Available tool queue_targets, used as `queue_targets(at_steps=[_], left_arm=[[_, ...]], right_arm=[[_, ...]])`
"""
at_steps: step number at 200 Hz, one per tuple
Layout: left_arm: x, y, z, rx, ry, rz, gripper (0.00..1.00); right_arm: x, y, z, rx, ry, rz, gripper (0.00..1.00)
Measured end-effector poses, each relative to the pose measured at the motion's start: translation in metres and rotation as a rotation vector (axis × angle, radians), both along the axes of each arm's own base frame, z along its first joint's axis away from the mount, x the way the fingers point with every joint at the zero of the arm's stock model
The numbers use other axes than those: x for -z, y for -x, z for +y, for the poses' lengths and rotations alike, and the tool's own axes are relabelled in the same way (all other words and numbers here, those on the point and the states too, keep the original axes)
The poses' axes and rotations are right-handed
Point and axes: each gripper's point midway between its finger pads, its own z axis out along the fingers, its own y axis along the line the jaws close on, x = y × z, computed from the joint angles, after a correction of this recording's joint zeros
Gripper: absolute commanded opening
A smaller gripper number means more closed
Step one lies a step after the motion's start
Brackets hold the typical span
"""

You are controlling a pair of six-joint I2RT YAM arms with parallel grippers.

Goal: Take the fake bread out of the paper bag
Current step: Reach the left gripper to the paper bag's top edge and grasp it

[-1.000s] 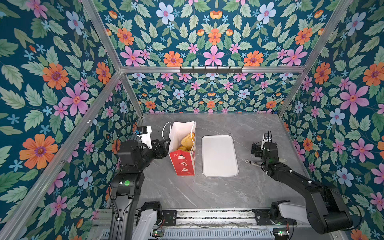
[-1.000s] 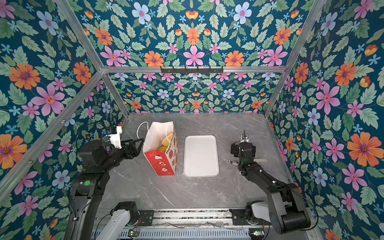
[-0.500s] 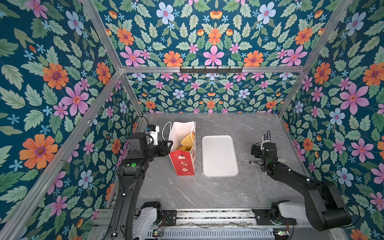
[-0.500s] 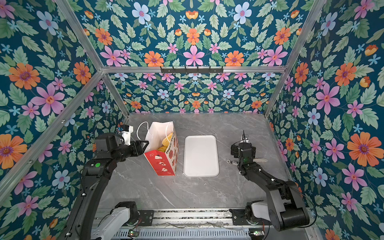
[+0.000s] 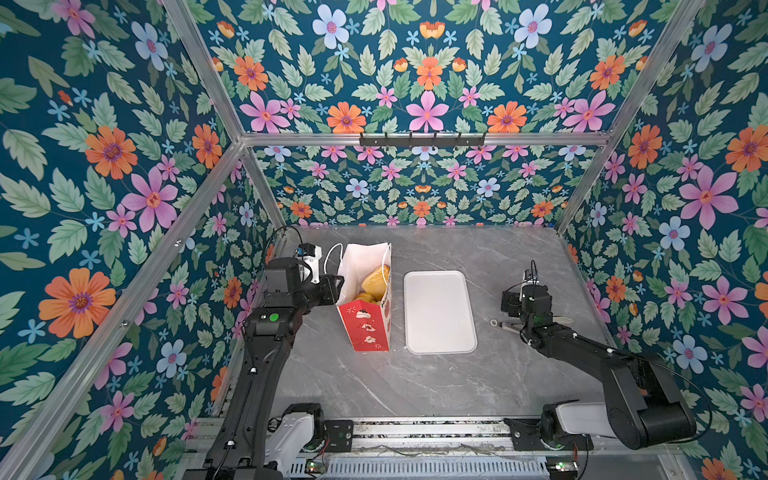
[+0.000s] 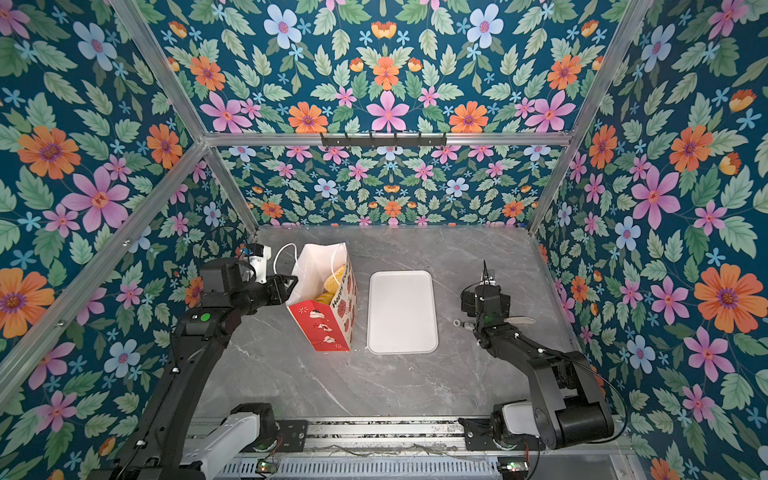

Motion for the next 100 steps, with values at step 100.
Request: queue_targets(at_steps=[100], left_arm=[[0.004, -0.019, -0.004, -0.005, -0.019, 0.013, 0.00]], right_arm=[[-0.001, -0.004, -0.001, 0.006, 0.004, 0.000, 0.97]])
